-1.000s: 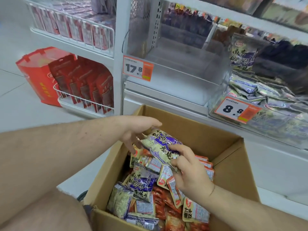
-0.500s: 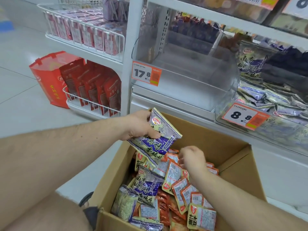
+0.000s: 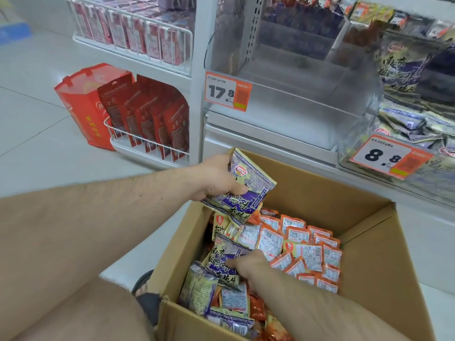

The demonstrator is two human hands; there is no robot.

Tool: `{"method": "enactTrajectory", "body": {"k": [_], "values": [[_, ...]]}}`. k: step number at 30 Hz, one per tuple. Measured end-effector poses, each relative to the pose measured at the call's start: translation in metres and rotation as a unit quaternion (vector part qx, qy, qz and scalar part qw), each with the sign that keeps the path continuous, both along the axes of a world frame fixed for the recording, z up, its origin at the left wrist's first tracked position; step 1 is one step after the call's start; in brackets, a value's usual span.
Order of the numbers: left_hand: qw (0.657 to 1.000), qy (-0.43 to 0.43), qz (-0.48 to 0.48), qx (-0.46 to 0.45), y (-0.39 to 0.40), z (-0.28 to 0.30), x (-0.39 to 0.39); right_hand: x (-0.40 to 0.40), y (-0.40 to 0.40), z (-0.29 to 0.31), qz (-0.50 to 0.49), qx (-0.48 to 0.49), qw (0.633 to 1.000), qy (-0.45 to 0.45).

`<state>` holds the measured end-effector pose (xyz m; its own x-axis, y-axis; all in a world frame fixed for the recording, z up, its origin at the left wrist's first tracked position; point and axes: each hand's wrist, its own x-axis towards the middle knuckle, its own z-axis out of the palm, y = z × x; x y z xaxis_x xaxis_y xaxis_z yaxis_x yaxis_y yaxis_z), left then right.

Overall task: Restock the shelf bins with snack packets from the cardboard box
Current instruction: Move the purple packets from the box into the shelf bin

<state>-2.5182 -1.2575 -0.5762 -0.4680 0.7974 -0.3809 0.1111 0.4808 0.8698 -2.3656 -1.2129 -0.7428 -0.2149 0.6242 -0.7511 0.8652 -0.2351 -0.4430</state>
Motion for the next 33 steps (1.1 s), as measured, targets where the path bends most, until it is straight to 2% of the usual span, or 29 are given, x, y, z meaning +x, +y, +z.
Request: {"method": "enactTrajectory", "body": {"k": [3,9,11,13,16,21,23,26,30,33], "values": [[1.000,-0.028,-0.001,0.013,0.001,0.001,0.001,0.009,0.019,0.029,0.028,0.016,0.999,0.038],[0.996,-0.039,0.066,0.049,0.006,0.004,-0.001,0.065,0.083,0.118,-0.002,-0.052,0.985,0.165],[0.995,-0.054,0.069,0.051,0.010,0.006,0.003,0.089,0.095,0.151,-0.043,-0.091,0.964,0.245],[0.995,-0.072,0.056,0.035,0.014,0.011,0.012,0.102,0.098,0.180,-0.077,-0.128,0.927,0.345],[0.989,-0.138,0.033,0.041,0.025,0.016,0.032,0.100,0.088,0.206,-0.073,-0.134,0.889,0.432],[0.955,-0.273,0.061,0.102,0.044,0.032,0.065,0.088,0.081,0.217,-0.074,-0.039,0.904,0.420],[0.948,-0.292,0.021,0.126,0.047,0.039,0.073,0.090,0.083,0.220,-0.091,-0.019,0.900,0.425],[0.961,-0.248,-0.022,0.124,0.050,0.046,0.085,0.091,0.086,0.225,-0.092,0.006,0.895,0.436],[0.967,-0.187,-0.013,0.171,0.059,0.053,0.095,0.095,0.090,0.234,-0.100,0.044,0.887,0.448],[0.959,-0.195,-0.028,0.202,0.065,0.065,0.097,0.104,0.099,0.245,-0.026,0.072,0.896,0.438]]}}
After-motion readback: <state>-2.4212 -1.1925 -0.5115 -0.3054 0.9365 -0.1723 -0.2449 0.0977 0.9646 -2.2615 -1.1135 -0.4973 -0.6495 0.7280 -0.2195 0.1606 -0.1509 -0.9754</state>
